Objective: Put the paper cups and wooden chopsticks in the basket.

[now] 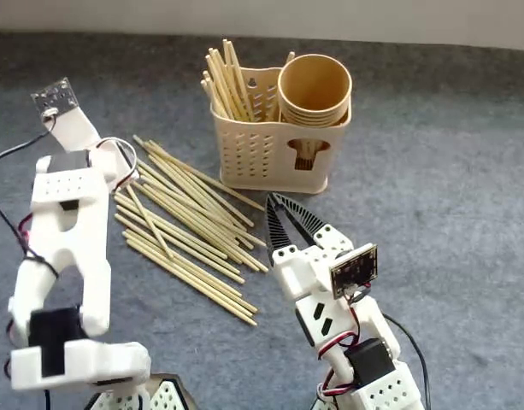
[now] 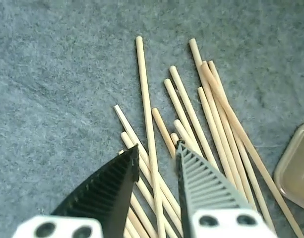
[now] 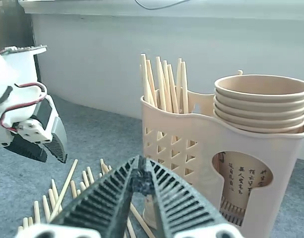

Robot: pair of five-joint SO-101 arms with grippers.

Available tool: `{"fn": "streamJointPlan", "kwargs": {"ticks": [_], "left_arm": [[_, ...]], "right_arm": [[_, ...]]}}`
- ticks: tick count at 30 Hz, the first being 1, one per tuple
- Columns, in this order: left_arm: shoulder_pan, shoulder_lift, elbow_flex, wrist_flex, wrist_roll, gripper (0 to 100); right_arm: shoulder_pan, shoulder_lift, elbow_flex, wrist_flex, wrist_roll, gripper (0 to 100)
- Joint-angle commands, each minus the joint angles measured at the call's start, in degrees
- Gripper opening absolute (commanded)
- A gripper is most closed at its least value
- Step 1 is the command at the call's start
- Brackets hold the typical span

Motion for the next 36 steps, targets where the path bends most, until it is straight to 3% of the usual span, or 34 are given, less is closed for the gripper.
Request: {"fn": "streamJointPlan", "kwargs": {"ticks": [1,20,23,27,36], "left_arm": [[-1.7,6.7,-7.5,0.2,0.6,14],[-1.4,35.2,-26.4,0.2,0.6,14],[-1.4,37.0,-27.6,0.2,0.6,13],[-1.3,37.1,-28.0,0.2,0.4,0],[-1.2,37.0,-27.7,0.2,0.6,1]], "right_arm": [[0.6,-0.7,5.6,0.1,0.1,0.5],[0.6,-0.7,5.6,0.1,0.1,0.5],[0.6,-0.7,5.6,0.1,0.1,0.5],[0.6,-0.7,5.6,0.1,0.1,0.6],[0.6,-0.7,5.6,0.1,0.1,0.6]]}}
